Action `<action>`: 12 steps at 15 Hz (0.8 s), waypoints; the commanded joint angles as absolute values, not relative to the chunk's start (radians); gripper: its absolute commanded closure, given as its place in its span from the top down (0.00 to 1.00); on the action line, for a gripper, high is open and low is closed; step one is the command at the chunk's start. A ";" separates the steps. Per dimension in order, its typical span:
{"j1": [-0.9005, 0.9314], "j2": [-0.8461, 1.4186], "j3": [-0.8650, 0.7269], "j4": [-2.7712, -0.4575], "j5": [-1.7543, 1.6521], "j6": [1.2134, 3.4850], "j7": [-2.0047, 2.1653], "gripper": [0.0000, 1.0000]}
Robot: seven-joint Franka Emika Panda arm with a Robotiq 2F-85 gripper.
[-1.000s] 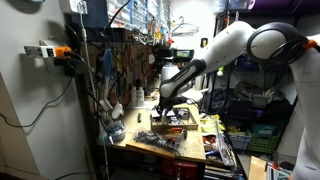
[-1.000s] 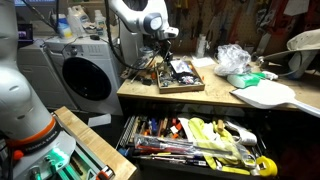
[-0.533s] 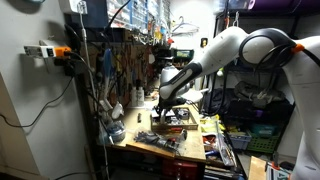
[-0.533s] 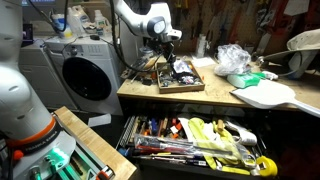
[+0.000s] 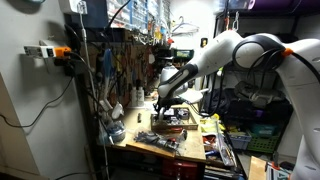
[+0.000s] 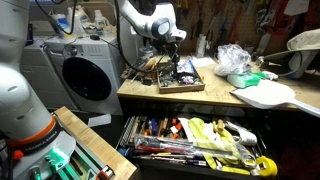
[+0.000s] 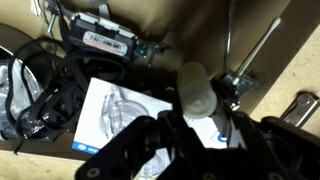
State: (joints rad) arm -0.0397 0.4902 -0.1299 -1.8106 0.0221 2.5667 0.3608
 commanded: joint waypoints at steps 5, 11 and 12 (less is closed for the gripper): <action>-0.040 0.527 -0.139 -1.769 0.031 2.548 0.351 0.18; -0.032 0.484 -0.128 -1.806 0.020 2.514 0.311 0.89; -0.029 0.470 -0.127 -1.818 0.014 2.502 0.301 0.96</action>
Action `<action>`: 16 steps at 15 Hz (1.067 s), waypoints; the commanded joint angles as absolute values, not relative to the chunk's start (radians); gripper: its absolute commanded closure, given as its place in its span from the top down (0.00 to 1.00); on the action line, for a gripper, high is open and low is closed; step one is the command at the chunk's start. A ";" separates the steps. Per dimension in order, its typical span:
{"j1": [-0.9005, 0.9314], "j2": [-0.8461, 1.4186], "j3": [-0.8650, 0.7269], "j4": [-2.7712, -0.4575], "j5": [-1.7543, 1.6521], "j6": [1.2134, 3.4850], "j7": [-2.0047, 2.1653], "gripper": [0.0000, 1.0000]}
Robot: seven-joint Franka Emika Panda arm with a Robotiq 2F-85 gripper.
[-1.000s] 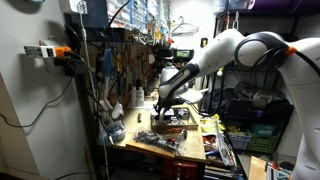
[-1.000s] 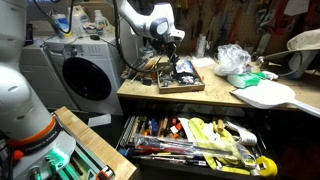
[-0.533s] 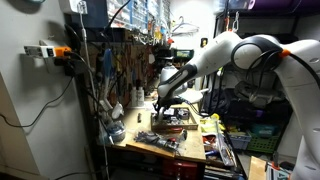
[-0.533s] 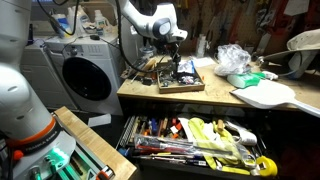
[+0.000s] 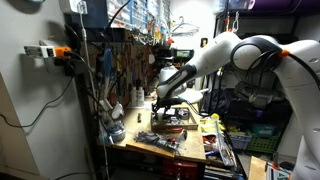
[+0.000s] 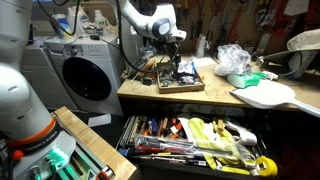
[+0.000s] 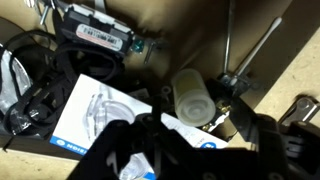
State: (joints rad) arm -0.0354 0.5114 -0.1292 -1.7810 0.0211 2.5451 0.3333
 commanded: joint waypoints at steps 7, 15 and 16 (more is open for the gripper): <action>-0.039 0.341 -0.090 -1.901 0.025 2.322 0.175 1.00; -0.057 0.162 -0.080 -2.066 0.022 2.105 0.011 1.00; -0.066 0.137 -0.084 -2.096 0.024 2.093 -0.007 1.00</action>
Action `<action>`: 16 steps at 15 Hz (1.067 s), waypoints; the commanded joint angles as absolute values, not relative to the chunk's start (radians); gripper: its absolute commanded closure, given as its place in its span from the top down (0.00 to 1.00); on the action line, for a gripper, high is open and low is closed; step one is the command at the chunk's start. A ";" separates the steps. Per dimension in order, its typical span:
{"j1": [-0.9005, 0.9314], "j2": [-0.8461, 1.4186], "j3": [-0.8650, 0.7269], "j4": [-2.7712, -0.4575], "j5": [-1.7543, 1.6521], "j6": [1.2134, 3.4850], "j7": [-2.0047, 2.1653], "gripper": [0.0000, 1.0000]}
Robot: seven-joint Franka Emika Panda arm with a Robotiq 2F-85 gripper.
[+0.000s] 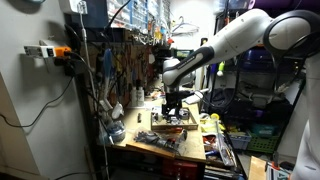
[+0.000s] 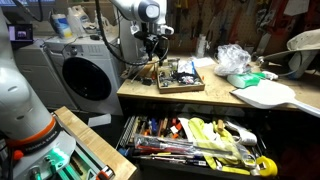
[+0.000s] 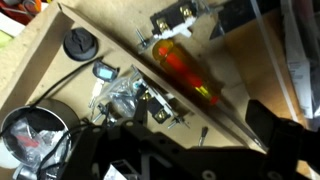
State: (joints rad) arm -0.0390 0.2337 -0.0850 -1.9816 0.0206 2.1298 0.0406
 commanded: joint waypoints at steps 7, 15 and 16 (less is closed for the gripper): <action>-0.099 0.083 -0.102 -2.158 0.016 2.086 -0.090 1.00; -0.075 0.029 -0.087 -2.266 -0.036 2.129 0.074 1.00; -0.074 0.014 -0.087 -2.290 -0.054 2.130 0.110 1.00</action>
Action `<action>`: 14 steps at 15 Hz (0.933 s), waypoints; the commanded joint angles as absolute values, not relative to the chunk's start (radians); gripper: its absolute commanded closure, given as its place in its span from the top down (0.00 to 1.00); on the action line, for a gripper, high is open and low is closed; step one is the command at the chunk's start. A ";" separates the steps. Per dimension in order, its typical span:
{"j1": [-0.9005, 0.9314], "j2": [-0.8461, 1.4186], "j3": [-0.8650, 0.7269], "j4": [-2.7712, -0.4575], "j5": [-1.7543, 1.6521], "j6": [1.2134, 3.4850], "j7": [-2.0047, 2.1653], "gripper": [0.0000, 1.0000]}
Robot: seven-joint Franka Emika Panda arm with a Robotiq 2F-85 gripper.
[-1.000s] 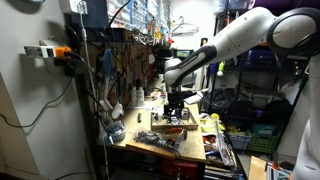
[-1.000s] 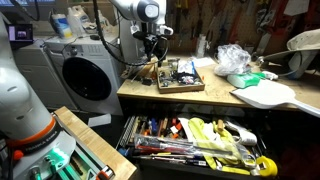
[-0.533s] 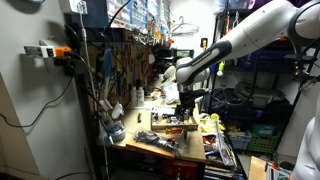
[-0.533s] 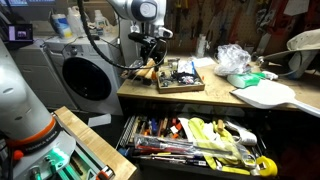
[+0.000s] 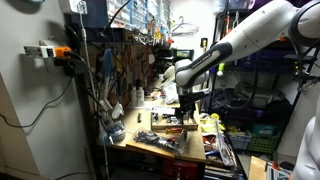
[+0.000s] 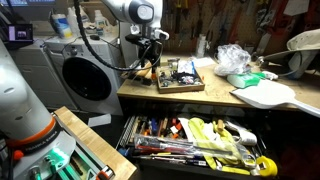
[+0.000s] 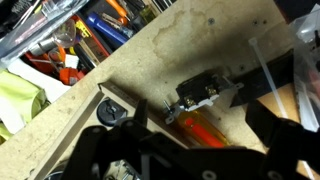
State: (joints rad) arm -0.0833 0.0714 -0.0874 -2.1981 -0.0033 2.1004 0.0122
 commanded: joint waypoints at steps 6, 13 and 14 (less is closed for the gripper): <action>-0.079 -0.082 -0.086 -2.433 -0.150 2.283 0.259 1.00; -0.086 -0.117 -0.074 -2.464 -0.139 2.334 0.228 1.00; -0.087 -0.131 -0.072 -2.475 -0.139 2.335 0.228 1.00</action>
State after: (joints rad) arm -0.0777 -0.1313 -0.0811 -2.4759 -0.1405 2.3364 0.2298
